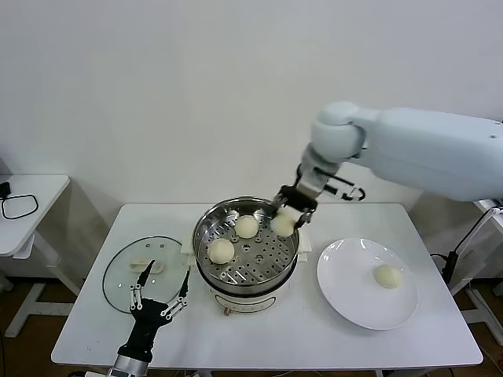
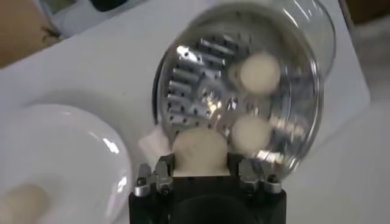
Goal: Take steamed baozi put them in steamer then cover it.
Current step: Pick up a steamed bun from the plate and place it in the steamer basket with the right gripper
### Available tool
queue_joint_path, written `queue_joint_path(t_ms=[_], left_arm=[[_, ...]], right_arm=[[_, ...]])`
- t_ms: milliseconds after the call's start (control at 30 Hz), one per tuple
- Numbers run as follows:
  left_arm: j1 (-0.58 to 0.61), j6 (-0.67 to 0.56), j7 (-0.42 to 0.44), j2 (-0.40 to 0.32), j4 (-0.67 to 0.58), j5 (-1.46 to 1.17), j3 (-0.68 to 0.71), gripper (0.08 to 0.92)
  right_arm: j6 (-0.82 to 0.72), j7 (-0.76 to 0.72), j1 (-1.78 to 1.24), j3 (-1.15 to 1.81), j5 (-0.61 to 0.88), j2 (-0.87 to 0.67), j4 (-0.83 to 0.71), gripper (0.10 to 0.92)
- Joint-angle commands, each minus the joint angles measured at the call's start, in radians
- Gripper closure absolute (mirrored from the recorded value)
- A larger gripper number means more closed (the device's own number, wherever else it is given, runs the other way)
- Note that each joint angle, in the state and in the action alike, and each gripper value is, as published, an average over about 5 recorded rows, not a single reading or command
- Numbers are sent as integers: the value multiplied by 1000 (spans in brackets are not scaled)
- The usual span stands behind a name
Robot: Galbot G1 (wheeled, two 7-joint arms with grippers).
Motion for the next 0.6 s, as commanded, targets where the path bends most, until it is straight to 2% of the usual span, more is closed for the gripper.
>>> queue_joint_path(t_ms=[33, 333, 600], left_arm=[[-4, 0, -2, -2, 0, -2, 0, 177], [-2, -2, -3, -6, -1, -6, -5, 177], [-1, -6, -4, -6, 3, -8, -8, 177]], right_arm=[[155, 15, -80, 1, -198, 132, 44, 415], [193, 11, -200, 39, -300, 172, -10, 414], [206, 13, -240, 47, -331, 183, -30, 414]])
